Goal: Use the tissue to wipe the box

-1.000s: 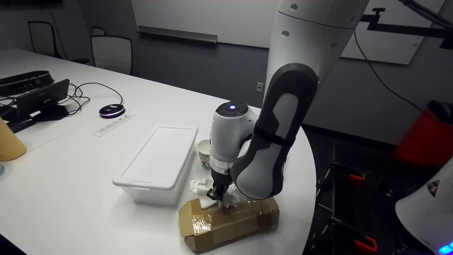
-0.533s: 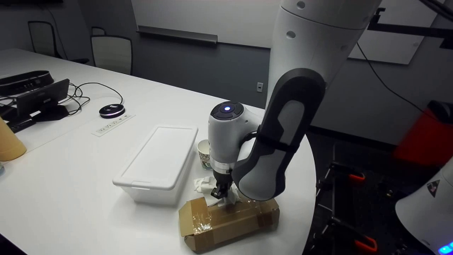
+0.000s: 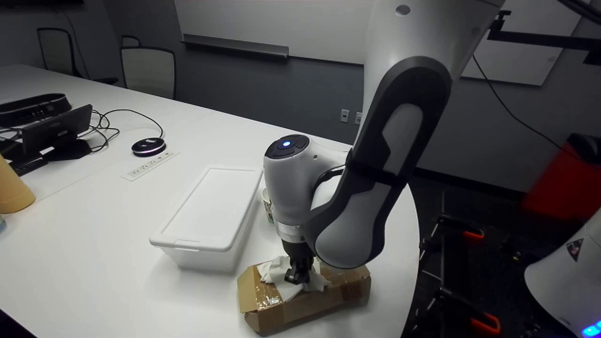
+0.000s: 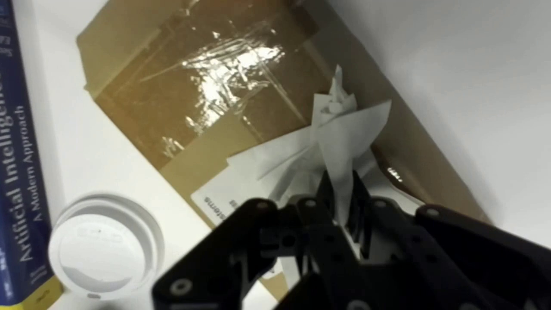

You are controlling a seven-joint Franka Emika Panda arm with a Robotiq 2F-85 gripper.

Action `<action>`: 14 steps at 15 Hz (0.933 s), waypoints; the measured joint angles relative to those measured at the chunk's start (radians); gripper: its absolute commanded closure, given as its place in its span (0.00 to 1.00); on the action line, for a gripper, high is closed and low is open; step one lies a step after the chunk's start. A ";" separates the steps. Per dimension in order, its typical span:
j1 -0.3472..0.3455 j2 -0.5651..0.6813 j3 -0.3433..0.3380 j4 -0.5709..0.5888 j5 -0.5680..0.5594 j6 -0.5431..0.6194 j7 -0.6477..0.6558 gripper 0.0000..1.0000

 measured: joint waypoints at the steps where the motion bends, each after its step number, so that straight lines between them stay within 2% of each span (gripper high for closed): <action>1: -0.038 -0.003 0.039 0.001 0.004 0.000 -0.014 0.98; 4: -0.141 -0.002 0.141 0.005 0.026 0.005 -0.057 0.98; 7: -0.208 0.015 0.202 0.013 0.056 0.046 -0.081 0.98; 10: -0.233 0.052 0.220 0.025 0.060 0.128 -0.081 0.98; 14: -0.232 0.098 0.215 0.040 0.060 0.227 -0.080 0.98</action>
